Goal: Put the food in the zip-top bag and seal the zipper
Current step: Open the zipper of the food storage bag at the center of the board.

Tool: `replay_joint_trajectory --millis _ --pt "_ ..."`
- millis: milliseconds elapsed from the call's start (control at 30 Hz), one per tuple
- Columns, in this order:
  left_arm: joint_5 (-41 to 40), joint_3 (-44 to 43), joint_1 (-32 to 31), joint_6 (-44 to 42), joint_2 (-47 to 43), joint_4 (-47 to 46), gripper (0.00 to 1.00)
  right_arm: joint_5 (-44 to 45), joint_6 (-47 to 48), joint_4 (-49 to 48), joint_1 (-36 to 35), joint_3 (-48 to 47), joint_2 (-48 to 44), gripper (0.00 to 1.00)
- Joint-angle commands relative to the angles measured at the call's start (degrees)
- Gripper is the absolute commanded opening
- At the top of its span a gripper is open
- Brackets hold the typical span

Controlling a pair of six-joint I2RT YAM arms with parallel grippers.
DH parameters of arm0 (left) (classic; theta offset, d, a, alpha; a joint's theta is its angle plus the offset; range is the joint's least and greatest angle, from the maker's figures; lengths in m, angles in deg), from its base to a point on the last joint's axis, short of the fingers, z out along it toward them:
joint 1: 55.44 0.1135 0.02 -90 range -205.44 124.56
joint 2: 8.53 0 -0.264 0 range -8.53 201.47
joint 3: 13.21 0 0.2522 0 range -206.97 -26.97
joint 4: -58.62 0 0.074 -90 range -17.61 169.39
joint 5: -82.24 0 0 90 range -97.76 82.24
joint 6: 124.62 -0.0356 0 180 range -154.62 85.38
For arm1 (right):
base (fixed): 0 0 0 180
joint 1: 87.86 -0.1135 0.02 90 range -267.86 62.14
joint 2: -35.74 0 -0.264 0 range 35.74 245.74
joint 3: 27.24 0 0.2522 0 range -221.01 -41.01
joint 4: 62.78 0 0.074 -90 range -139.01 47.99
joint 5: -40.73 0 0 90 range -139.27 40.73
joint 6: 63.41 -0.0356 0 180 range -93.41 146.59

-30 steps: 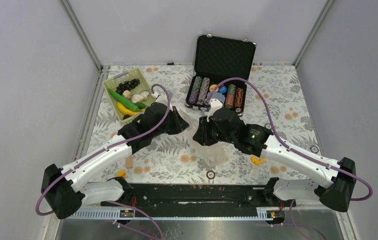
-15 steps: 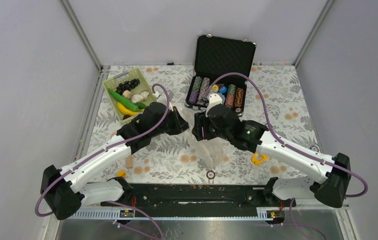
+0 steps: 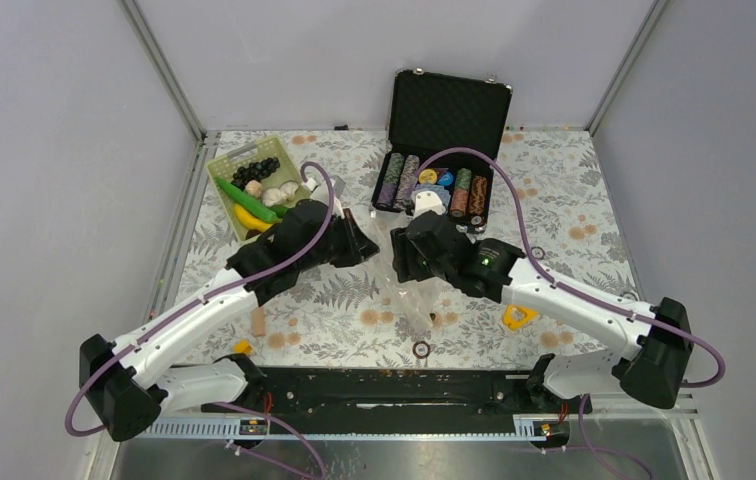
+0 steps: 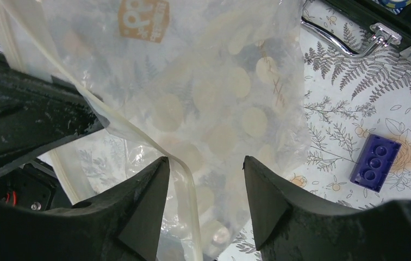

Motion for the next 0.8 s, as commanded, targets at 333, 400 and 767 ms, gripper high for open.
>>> replay_joint_trajectory --millis 333,400,767 --pt "1.7 -6.5 -0.2 0.3 3.7 1.9 0.0 -0.6 4.1 -1.7 0.2 -2.4 -5.2 0.61" --pt "2.5 -6.8 -0.3 0.4 3.9 1.9 0.0 -1.1 4.7 -2.8 0.2 -2.4 -6.5 0.62" --pt "1.3 -10.1 -0.5 1.7 5.6 2.7 0.0 -3.8 2.0 -3.9 -4.0 -1.1 -0.5 0.61"
